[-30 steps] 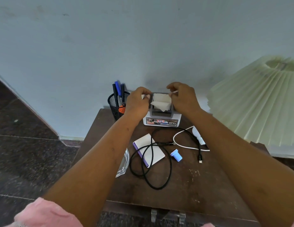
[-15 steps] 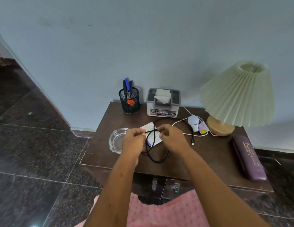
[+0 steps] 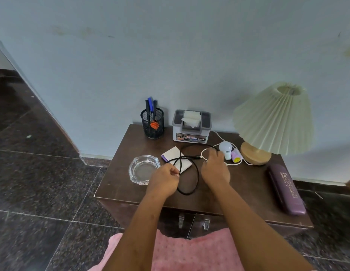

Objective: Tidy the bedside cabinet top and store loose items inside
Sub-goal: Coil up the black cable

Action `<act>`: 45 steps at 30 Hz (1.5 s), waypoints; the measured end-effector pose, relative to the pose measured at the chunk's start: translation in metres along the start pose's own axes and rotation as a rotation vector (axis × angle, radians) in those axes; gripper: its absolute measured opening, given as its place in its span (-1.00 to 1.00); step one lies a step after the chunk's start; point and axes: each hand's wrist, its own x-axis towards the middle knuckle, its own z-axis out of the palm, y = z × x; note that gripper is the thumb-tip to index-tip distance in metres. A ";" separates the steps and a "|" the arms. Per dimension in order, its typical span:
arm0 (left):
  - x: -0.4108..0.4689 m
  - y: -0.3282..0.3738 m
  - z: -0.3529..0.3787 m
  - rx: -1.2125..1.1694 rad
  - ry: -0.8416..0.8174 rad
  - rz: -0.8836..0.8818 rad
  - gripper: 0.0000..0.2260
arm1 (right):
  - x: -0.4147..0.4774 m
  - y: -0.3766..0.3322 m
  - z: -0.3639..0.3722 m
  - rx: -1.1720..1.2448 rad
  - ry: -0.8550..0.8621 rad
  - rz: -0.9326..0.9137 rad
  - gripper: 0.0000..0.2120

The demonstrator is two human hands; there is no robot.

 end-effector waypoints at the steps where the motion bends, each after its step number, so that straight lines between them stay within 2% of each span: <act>1: 0.002 0.000 0.000 0.023 -0.017 0.007 -0.92 | 0.004 0.007 -0.003 -0.029 0.021 0.037 -0.64; 7: 0.009 0.000 -0.001 0.059 -0.040 0.021 -0.92 | 0.017 0.033 -0.008 -0.158 -0.060 0.205 -0.68; 13: 0.009 -0.002 -0.002 0.124 -0.087 0.033 -0.96 | 0.023 0.037 -0.008 0.075 -0.037 0.285 -0.53; 16: 0.010 -0.004 -0.002 0.147 -0.096 0.031 -0.95 | 0.023 0.035 -0.010 0.074 -0.063 0.249 -0.60; 19: 0.011 -0.006 0.000 0.153 -0.117 0.029 -0.93 | 0.025 0.034 -0.012 0.067 -0.003 0.159 -0.73; 22: 0.013 -0.006 0.001 0.227 -0.134 0.053 -0.80 | 0.027 0.034 -0.014 0.205 0.144 0.066 -0.79; 25: 0.011 -0.004 0.001 0.284 -0.158 0.086 -0.77 | 0.028 0.027 -0.026 0.495 0.288 -0.001 -0.83; 29: 0.006 0.002 -0.002 0.253 -0.134 0.109 -0.81 | 0.023 0.015 -0.048 0.824 0.308 -0.072 -0.87; 33: -0.005 0.005 -0.012 0.140 -0.116 0.103 -0.65 | 0.002 0.001 -0.068 1.104 0.186 -0.067 -0.76; 37: -0.026 0.006 -0.028 0.026 -0.075 0.220 -0.65 | -0.030 0.003 -0.088 1.396 -0.112 -0.179 -0.76; 39: -0.042 0.013 -0.033 -0.084 0.061 0.282 -0.64 | -0.044 0.007 -0.098 1.493 -0.293 -0.190 -0.72; 42: -0.066 0.028 -0.033 -0.176 0.302 0.453 -0.66 | -0.063 0.010 -0.108 1.481 -0.506 -0.127 -0.62; 45: -0.090 0.038 -0.024 -0.154 0.231 0.708 -0.65 | -0.082 0.009 -0.112 1.473 -0.719 -0.049 -0.52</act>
